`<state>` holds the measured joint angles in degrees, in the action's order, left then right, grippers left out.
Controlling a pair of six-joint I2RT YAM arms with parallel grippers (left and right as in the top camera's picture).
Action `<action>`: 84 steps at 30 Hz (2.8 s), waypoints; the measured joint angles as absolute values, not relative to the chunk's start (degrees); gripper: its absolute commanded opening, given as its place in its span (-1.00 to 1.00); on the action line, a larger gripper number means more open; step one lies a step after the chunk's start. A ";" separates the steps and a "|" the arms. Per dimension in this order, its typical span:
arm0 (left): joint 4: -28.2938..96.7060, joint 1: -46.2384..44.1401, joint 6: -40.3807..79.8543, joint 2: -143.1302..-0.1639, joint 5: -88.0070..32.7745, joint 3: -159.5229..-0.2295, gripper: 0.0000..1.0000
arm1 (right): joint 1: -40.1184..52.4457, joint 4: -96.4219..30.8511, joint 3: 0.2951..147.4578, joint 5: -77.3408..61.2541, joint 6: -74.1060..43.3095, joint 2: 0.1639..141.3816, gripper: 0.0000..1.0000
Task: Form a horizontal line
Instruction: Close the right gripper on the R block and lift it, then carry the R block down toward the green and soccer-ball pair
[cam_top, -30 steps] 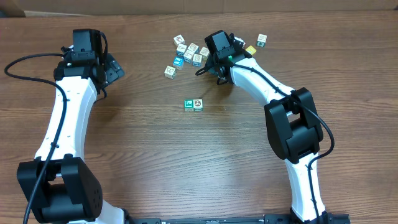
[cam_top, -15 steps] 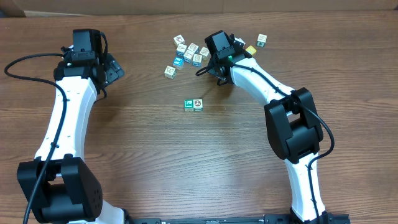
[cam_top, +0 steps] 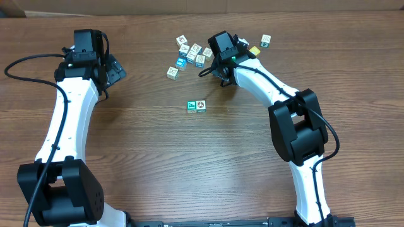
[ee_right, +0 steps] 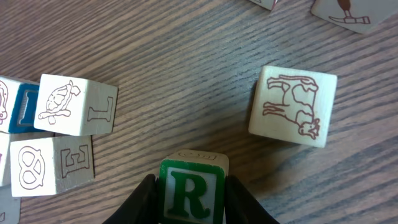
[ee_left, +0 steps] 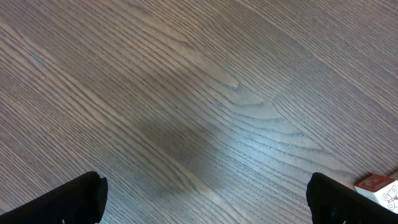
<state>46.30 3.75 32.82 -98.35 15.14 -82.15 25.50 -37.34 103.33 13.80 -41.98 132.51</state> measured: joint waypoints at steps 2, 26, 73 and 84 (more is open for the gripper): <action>46.30 3.75 32.82 -98.35 15.14 -82.15 0.99 | 25.50 -37.93 103.33 13.80 -41.98 132.51 -0.45; 46.30 3.75 32.84 -98.35 15.14 -82.15 0.99 | 25.36 -51.53 104.27 4.58 -33.80 130.96 -0.26; 46.30 3.75 32.82 -98.35 15.14 -82.15 0.99 | 23.73 -56.27 109.12 6.46 -29.91 132.66 -0.02; 46.30 3.75 32.82 -98.35 15.14 -82.15 0.99 | 23.73 -57.04 109.12 3.77 -29.98 132.66 -0.17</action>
